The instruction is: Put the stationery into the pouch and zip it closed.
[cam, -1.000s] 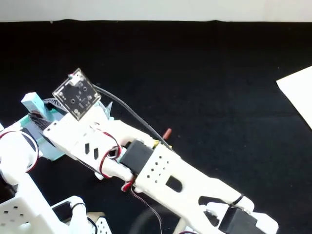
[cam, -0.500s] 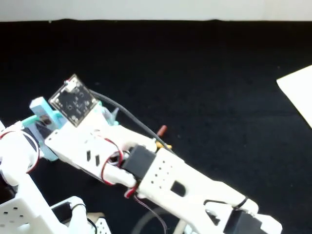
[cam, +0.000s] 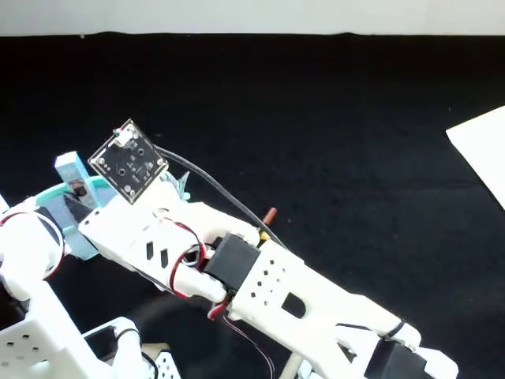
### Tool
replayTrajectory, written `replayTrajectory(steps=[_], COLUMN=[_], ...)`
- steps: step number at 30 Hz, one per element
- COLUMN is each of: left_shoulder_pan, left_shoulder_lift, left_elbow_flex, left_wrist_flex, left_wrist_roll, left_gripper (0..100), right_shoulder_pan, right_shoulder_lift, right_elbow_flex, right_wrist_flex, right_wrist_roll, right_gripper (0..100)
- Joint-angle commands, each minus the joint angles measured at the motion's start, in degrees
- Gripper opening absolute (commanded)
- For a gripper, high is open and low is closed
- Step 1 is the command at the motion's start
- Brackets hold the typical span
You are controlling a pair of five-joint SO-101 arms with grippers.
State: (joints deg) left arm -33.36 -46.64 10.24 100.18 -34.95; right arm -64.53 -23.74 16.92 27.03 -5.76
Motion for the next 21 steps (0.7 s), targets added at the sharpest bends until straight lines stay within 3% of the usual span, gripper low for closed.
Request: replayTrajectory(steps=[1, 10, 21], left_shoulder_pan=[-0.7, -0.6, -0.6], left_shoulder_lift=[0.2, 0.2, 0.3], left_elbow_flex=[2.1, 2.1, 2.2], left_wrist_flex=[-0.2, -0.2, -0.2], left_wrist_roll=[0.4, 0.4, 0.4], left_gripper=[1, 1, 1], right_shoulder_pan=[0.2, -1.5, 1.8], right_shoulder_lift=[1.6, 6.5, 4.9], right_elbow_flex=[-0.8, -2.7, -6.6], right_wrist_flex=[-4.5, -8.3, -3.5], right_wrist_roll=[-0.2, -0.2, -0.3], right_gripper=[31.3, 31.3, 31.3])
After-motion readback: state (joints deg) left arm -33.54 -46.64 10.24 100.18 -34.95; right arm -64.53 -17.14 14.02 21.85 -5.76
